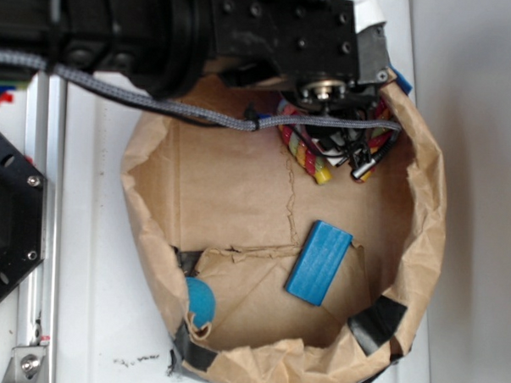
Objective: Grab the multicolored rope.
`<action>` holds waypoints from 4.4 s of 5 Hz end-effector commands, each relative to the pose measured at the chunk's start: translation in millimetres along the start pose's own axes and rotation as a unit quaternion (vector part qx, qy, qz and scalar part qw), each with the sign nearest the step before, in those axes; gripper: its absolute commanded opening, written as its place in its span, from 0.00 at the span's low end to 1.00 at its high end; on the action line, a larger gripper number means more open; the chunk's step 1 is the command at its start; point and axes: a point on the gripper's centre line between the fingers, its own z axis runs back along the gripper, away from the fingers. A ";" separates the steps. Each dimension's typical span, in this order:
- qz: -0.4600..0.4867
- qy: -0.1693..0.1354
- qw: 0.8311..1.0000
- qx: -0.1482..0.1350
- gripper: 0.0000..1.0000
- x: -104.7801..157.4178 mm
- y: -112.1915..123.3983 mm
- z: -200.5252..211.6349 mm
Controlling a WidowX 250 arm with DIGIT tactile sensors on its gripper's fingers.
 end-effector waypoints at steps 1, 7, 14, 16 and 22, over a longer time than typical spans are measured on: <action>0.051 -0.024 0.998 -0.006 1.00 18.7 6.1 -4.0; -0.009 0.007 1.000 -0.028 1.00 2.1 -2.8 -13.4; 0.050 0.021 0.997 -0.051 1.00 6.5 -9.7 -34.7; 0.032 0.019 0.998 -0.052 0.00 1.1 -13.9 -34.7; -0.097 0.036 0.988 -0.111 0.00 -10.3 -12.6 17.7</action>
